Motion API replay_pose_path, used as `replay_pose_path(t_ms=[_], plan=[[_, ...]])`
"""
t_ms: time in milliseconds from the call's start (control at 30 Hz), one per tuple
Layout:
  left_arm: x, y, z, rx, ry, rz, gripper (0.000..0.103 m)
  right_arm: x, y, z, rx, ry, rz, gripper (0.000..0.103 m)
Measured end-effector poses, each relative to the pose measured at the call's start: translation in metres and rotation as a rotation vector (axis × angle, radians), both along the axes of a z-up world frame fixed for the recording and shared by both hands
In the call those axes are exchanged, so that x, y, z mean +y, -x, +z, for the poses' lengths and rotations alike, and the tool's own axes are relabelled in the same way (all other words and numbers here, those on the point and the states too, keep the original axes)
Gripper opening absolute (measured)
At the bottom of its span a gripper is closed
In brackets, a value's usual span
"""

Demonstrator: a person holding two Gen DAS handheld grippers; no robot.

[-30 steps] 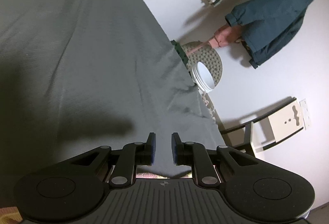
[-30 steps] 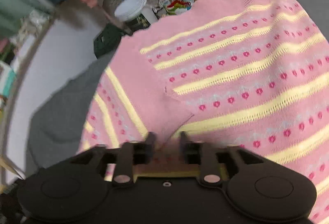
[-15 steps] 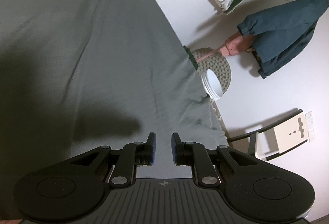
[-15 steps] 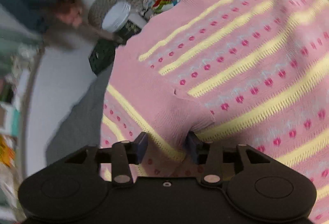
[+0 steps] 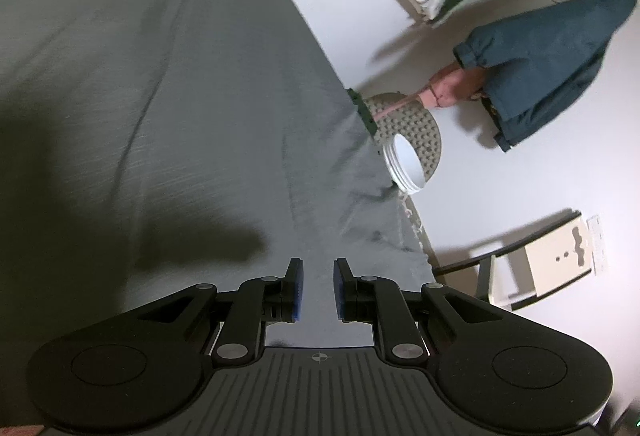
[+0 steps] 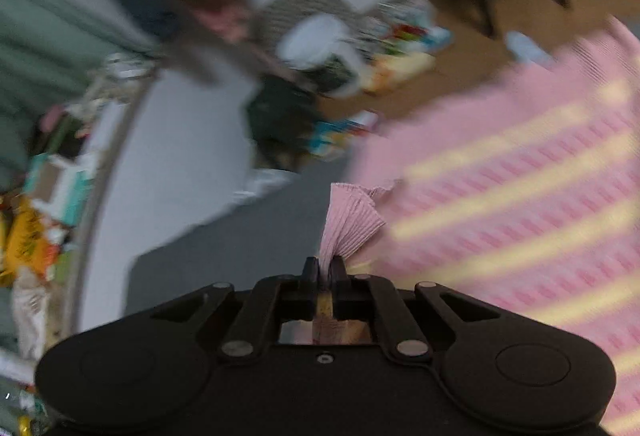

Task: Fold clothes
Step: 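Pinch the sweater edge with the right gripper and smooth it flat, then open both grippers and move them back over the spread pink sweater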

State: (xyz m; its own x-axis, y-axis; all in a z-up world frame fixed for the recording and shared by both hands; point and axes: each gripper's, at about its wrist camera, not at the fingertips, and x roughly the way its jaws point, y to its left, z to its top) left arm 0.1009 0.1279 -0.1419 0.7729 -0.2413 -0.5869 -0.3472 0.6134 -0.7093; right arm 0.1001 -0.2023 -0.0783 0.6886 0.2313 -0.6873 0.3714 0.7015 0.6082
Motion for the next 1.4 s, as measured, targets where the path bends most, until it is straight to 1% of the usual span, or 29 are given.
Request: replay_pose_path(t_ms=[67, 167, 267, 400, 500, 567, 700, 733, 800, 833, 933, 967, 1033, 1067, 1133, 1200, 1333, 1367, 1400], plan=[[-0.002, -0.001, 0.002, -0.006, -0.013, -0.009, 0.014, 0.011, -0.031, 0.016, -0.043, 0.014, 0.037, 0.006], [0.000, -0.004, 0.002, -0.010, -0.028, -0.006, 0.014, 0.029, -0.088, 0.023, -0.051, 0.029, 0.073, 0.006], [0.003, -0.008, 0.000, -0.005, -0.049, 0.006, 0.014, 0.051, -0.146, 0.011, -0.004, 0.069, 0.107, 0.006], [0.011, -0.011, -0.005, 0.005, -0.093, 0.044, 0.014, 0.080, -0.192, -0.019, 0.062, 0.100, 0.116, 0.006], [0.015, -0.013, -0.010, 0.013, -0.095, 0.045, 0.014, 0.099, -0.210, -0.043, 0.100, 0.120, 0.116, 0.006], [0.015, -0.015, -0.012, 0.017, -0.101, 0.045, 0.014, 0.105, -0.217, -0.059, 0.117, 0.117, 0.095, 0.006], [0.014, -0.019, -0.018, 0.030, -0.100, 0.027, 0.014, 0.103, -0.224, -0.076, 0.094, 0.095, 0.060, 0.006], [0.014, -0.019, -0.019, 0.032, -0.102, 0.024, 0.014, 0.101, -0.224, -0.077, 0.083, 0.070, 0.056, 0.009], [0.015, -0.018, -0.021, 0.033, -0.099, 0.025, 0.014, 0.094, -0.222, -0.071, 0.048, 0.016, 0.071, 0.021], [0.016, -0.017, -0.021, 0.034, -0.096, 0.026, 0.014, 0.091, -0.220, -0.065, 0.023, 0.012, 0.088, 0.030], [0.022, -0.014, -0.022, 0.036, -0.081, 0.040, 0.014, 0.086, -0.206, -0.033, -0.054, 0.065, 0.204, 0.038], [0.024, -0.015, -0.022, 0.036, -0.075, 0.048, 0.014, 0.086, -0.195, -0.019, -0.079, 0.107, 0.251, 0.044], [0.030, -0.012, -0.020, 0.034, -0.063, 0.070, 0.014, 0.086, -0.168, 0.006, -0.123, 0.180, 0.321, 0.050], [0.034, -0.011, -0.019, 0.033, -0.058, 0.081, 0.014, 0.082, -0.146, 0.018, -0.158, 0.211, 0.360, 0.050], [0.041, -0.007, -0.017, 0.031, -0.052, 0.101, 0.014, 0.073, -0.101, 0.039, -0.209, 0.242, 0.416, 0.050], [0.046, -0.005, -0.014, 0.033, -0.038, 0.097, 0.014, 0.060, -0.048, 0.064, -0.265, 0.262, 0.434, 0.051], [0.055, 0.003, -0.003, 0.001, -0.018, 0.089, 0.014, 0.030, 0.065, 0.127, -0.393, 0.285, 0.396, 0.062], [0.059, 0.005, 0.002, -0.011, -0.013, 0.080, 0.014, 0.023, 0.093, 0.144, -0.426, 0.302, 0.374, 0.071], [0.064, 0.007, 0.009, -0.021, -0.003, 0.062, 0.014, 0.018, 0.121, 0.160, -0.453, 0.320, 0.352, 0.076]])
